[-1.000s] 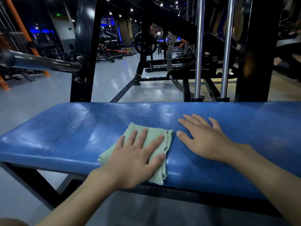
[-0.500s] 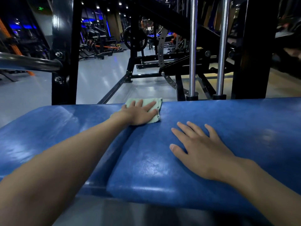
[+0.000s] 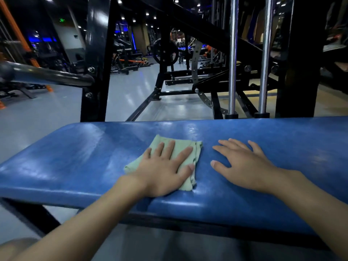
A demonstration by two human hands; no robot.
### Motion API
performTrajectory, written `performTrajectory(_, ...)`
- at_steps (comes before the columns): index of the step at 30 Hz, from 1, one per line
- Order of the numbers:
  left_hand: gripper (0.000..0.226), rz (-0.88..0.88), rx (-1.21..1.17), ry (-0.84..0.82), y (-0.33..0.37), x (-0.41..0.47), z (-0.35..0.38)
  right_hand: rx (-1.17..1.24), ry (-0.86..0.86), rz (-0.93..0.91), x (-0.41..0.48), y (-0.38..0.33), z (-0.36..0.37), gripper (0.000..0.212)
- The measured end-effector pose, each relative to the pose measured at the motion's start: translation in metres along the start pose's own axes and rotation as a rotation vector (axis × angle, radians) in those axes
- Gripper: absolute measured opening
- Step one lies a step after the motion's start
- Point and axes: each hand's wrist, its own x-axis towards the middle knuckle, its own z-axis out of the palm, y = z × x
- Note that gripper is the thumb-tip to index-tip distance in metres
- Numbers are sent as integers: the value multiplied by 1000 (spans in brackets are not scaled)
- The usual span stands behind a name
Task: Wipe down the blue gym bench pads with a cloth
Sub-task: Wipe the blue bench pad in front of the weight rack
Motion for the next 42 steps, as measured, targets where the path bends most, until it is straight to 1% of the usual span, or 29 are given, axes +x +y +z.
performTrajectory(3, 75, 11, 43, 34, 5, -49, 7, 5, 55, -53, -3, -8, 0, 59)
performTrajectory(4, 76, 5, 48, 34, 5, -55, 8, 3, 47, -67, -3, -10, 0, 60)
performTrajectory(6, 71, -15, 36, 19, 4, -51, 6, -2, 0, -65, -3, -12, 3, 61)
performTrajectory(8, 63, -31, 29, 5, 2, -31, 2, -24, -39, -53, -1, -12, 6, 61)
performTrajectory(12, 59, -63, -4, -20, -12, 30, -6, -43, -32, -42, 1, -12, 11, 61)
performTrajectory(18, 62, -132, -50, -50, -35, 137, -21, -70, -8, -47, 2, -11, 10, 61)
performTrajectory(22, 66, -139, -74, -40, -44, 163, -23, -66, -1, -39, 2, -11, 9, 62)
performTrajectory(27, 63, -86, -45, 12, -40, 119, -9, -40, -7, -24, 0, -13, 7, 60)
performTrajectory(32, 61, -53, -9, 27, -27, 29, 1, -68, -7, 15, -3, -19, 3, 58)
performTrajectory(34, 61, -41, -5, 37, -22, -11, 5, -29, 24, 7, -1, -27, -2, 56)
performTrajectory(36, 68, -34, 11, 50, -18, -42, 7, 18, 45, -17, 1, -35, -4, 57)
performTrajectory(38, 79, -37, 10, 58, -19, -52, 7, 23, 34, -25, 6, -39, -1, 58)
performTrajectory(39, 79, -47, 4, 56, -20, -50, 8, 16, 16, -17, 8, -39, 3, 58)
performTrajectory(42, 63, -71, -24, 51, -24, -27, 6, -38, -28, 8, 14, -38, 14, 58)
